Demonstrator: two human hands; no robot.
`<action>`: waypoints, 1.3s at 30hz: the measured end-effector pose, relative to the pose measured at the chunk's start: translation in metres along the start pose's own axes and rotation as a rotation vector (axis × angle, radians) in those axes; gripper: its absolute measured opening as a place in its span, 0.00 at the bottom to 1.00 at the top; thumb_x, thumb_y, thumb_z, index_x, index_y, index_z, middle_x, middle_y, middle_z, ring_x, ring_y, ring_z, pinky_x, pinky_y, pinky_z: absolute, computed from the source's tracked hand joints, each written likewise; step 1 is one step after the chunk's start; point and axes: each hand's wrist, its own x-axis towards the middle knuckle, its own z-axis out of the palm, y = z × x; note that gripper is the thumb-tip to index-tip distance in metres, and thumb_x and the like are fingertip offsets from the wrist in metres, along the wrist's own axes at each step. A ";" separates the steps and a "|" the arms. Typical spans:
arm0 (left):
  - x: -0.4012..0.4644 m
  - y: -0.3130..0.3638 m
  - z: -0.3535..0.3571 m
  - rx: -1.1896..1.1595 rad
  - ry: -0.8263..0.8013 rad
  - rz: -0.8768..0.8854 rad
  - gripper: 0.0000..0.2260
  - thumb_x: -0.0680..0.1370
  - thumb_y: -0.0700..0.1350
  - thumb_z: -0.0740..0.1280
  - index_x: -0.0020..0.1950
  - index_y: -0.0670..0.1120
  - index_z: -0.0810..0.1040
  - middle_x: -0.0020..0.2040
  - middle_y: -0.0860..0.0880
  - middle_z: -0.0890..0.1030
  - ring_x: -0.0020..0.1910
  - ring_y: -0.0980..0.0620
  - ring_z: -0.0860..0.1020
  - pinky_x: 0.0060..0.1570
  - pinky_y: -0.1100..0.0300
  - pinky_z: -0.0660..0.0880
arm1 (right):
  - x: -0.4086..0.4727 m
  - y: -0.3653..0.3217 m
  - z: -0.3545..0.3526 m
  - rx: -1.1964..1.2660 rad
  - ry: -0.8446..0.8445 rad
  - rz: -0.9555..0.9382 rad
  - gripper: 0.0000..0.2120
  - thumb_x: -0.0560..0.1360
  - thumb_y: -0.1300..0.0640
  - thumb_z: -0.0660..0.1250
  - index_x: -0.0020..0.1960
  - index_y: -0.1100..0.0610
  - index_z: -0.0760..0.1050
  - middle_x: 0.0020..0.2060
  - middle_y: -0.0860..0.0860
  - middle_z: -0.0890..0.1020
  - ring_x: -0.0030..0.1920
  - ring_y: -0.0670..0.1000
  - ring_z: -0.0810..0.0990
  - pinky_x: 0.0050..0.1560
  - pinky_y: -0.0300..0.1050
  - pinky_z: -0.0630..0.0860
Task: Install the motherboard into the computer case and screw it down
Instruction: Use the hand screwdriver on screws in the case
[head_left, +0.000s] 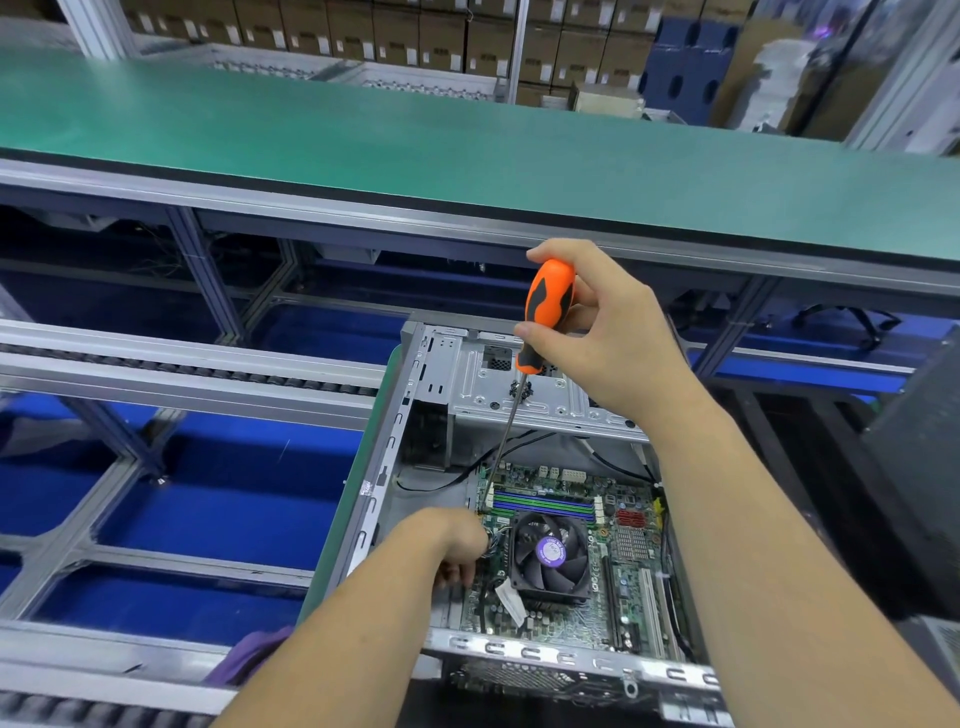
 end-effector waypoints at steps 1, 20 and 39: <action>-0.001 0.000 0.000 0.000 0.000 -0.002 0.21 0.84 0.44 0.51 0.37 0.41 0.76 0.32 0.45 0.71 0.26 0.51 0.67 0.27 0.61 0.65 | 0.000 0.000 0.000 -0.002 0.000 0.001 0.25 0.73 0.56 0.77 0.64 0.40 0.71 0.42 0.42 0.77 0.42 0.53 0.82 0.50 0.52 0.83; -0.004 -0.001 -0.018 -0.195 0.748 0.360 0.04 0.76 0.41 0.66 0.42 0.48 0.79 0.37 0.53 0.78 0.36 0.55 0.76 0.43 0.60 0.75 | 0.004 -0.023 0.014 -0.165 -0.073 -0.077 0.30 0.72 0.52 0.80 0.70 0.49 0.72 0.41 0.46 0.76 0.43 0.54 0.77 0.51 0.54 0.79; -0.016 0.002 -0.026 -0.216 0.832 0.645 0.04 0.78 0.41 0.70 0.44 0.46 0.84 0.42 0.50 0.84 0.45 0.53 0.80 0.50 0.58 0.77 | 0.009 -0.022 0.013 -0.032 -0.164 -0.021 0.31 0.75 0.64 0.73 0.74 0.47 0.70 0.46 0.57 0.81 0.46 0.61 0.82 0.51 0.57 0.81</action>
